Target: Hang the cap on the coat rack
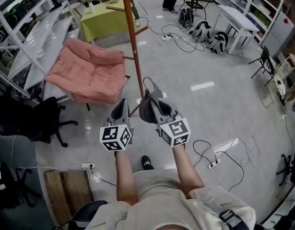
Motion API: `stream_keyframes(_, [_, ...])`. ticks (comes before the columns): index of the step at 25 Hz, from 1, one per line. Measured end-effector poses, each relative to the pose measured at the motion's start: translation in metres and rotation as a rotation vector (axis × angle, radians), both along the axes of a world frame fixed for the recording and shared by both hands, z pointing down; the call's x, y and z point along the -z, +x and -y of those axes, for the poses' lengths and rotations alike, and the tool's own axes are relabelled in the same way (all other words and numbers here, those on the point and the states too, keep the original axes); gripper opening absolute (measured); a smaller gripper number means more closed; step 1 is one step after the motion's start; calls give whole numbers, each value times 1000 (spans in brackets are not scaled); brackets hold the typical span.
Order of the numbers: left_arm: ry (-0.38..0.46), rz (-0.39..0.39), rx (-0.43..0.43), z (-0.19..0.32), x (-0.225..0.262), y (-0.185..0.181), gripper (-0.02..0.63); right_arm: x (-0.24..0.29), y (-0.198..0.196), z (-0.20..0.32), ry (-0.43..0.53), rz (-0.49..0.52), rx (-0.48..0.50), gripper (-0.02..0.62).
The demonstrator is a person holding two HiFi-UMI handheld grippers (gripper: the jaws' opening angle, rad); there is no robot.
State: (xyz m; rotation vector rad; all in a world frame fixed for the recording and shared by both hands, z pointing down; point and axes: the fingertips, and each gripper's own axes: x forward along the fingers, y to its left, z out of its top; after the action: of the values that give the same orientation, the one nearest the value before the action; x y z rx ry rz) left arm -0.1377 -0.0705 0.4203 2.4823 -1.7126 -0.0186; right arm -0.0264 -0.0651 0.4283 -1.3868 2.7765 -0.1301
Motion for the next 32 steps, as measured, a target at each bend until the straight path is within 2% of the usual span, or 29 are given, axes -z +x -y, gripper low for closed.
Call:
stream_keyframes(6, [-24, -16, -25, 19, -16, -24, 6, -3, -10, 19, 10, 10, -62, 11])
stream_keyframes(16, [-87, -82, -12, 28, -40, -43, 6, -6, -21, 31, -3, 4, -85, 11])
stream_keyframes(23, [-107, -72, -22, 62, -37, -36, 6, 2, -29, 61, -6, 3, -60, 11])
stream_keyframes(32, [-98, -10, -59, 111, -26, -38, 6, 18, -46, 114, 23, 44, -57, 11])
